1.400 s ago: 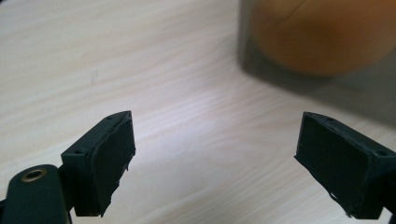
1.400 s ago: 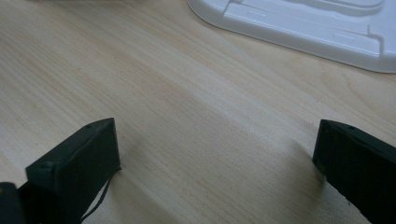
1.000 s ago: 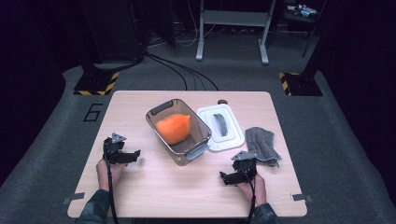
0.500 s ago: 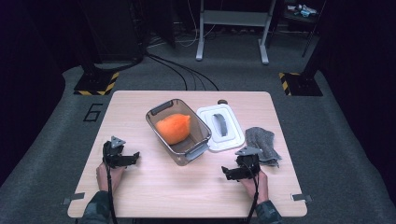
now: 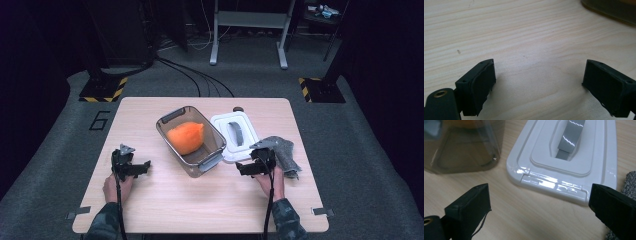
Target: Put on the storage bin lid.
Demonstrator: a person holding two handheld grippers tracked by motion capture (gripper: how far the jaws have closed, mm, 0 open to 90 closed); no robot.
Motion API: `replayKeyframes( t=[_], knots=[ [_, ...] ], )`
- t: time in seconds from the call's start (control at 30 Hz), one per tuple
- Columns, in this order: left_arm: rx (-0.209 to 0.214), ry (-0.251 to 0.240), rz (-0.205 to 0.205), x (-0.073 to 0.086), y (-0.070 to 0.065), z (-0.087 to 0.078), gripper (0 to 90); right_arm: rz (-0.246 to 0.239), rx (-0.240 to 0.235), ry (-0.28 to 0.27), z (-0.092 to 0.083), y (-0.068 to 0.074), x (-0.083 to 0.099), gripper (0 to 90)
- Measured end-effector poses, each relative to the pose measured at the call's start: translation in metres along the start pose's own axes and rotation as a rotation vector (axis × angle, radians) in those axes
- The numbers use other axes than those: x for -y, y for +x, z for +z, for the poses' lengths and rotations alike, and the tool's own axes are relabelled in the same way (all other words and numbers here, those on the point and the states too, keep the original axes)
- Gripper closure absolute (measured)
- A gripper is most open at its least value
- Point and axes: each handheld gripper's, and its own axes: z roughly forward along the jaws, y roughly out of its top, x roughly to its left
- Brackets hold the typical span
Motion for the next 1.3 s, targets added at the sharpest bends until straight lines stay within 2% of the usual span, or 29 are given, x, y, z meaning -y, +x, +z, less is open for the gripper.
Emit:
replayKeyframes(
  t=[0.1, 0.13, 0.17, 0.2, 0.23, 0.33, 0.43, 0.5, 0.53, 0.63, 0.7, 0.77, 0.83, 0.87, 0.9, 0.97, 1.03, 1.17, 1.3],
  knots=[
    [0.003, 0.003, 0.003, 0.0, 0.0, 0.0, 10.7, 0.01, 0.015, 0.003, 0.007, -0.003, -0.009, 4.2],
    [0.003, 0.005, 0.004, 0.0, 0.0, 0.0, 10.7, -0.009, 0.013, 0.009, 0.01, -0.007, -0.011, 4.1],
    [0.003, 0.002, 0.003, 0.0, 0.0, 0.0, 10.6, 0.029, 0.007, 0.008, 0.013, -0.008, -0.015, 4.3],
    [0.003, 0.002, 0.003, 0.0, 0.0, 0.0, 10.6, 0.017, 0.012, 0.007, 0.015, -0.01, -0.017, 4.4],
    [0.006, 0.012, 0.005, -0.001, 0.0, 0.0, 10.7, 0.032, 0.01, 0.012, 0.018, -0.011, -0.021, 4.4],
    [0.001, 0.005, 0.005, -0.001, 0.0, 0.0, 10.6, 0.029, 0.02, 0.015, 0.026, -0.015, -0.03, 5.2],
    [-0.002, 0.0, 0.004, 0.0, -0.001, 0.001, 10.7, 0.04, 0.023, 0.023, 0.033, -0.019, -0.039, 7.6],
    [-0.002, 0.0, 0.003, 0.0, -0.001, 0.001, 10.7, 0.064, 0.006, 0.036, 0.041, -0.022, -0.045, 8.4],
    [-0.002, 0.0, 0.003, 0.0, -0.001, 0.001, 10.7, 0.048, 0.027, 0.032, 0.043, -0.023, -0.047, 11.1],
    [-0.002, 0.0, 0.002, 0.0, -0.001, 0.001, 10.7, 0.089, 0.008, 0.032, 0.052, -0.026, -0.054, 15.2],
    [-0.002, 0.0, 0.002, 0.0, -0.001, 0.001, 10.7, 0.085, 0.036, 0.018, 0.057, -0.026, -0.057, 19.0],
    [-0.002, 0.0, 0.003, 0.0, -0.001, 0.001, 10.7, 0.103, 0.036, 0.048, 0.067, -0.028, -0.061, 22.5],
    [-0.002, 0.001, 0.004, -0.001, -0.001, 0.001, 10.7, 0.128, 0.042, 0.043, 0.074, -0.03, -0.063, 26.0],
    [-0.003, 0.0, 0.002, 0.0, -0.001, 0.001, 10.7, 0.129, 0.043, 0.034, 0.076, -0.031, -0.064, 29.3],
    [-0.003, 0.0, 0.002, 0.0, -0.001, 0.001, 10.7, 0.128, 0.065, 0.049, 0.08, -0.03, -0.065, 31.3],
    [-0.003, 0.001, 0.004, -0.001, -0.001, 0.001, 10.7, 0.139, 0.069, 0.07, 0.087, -0.034, -0.068, 33.0],
    [-0.003, 0.0, 0.002, 0.0, -0.001, 0.001, 10.7, 0.159, 0.08, 0.067, 0.091, -0.037, -0.07, 37.6],
    [-0.003, 0.0, 0.002, 0.0, -0.001, 0.001, 10.7, 0.158, 0.084, 0.069, 0.096, -0.04, -0.073, 43.5],
    [-0.003, 0.0, 0.002, 0.0, -0.001, 0.001, 10.7, 0.18, 0.1, 0.085, 0.102, -0.042, -0.074, 52.0]
  ],
)
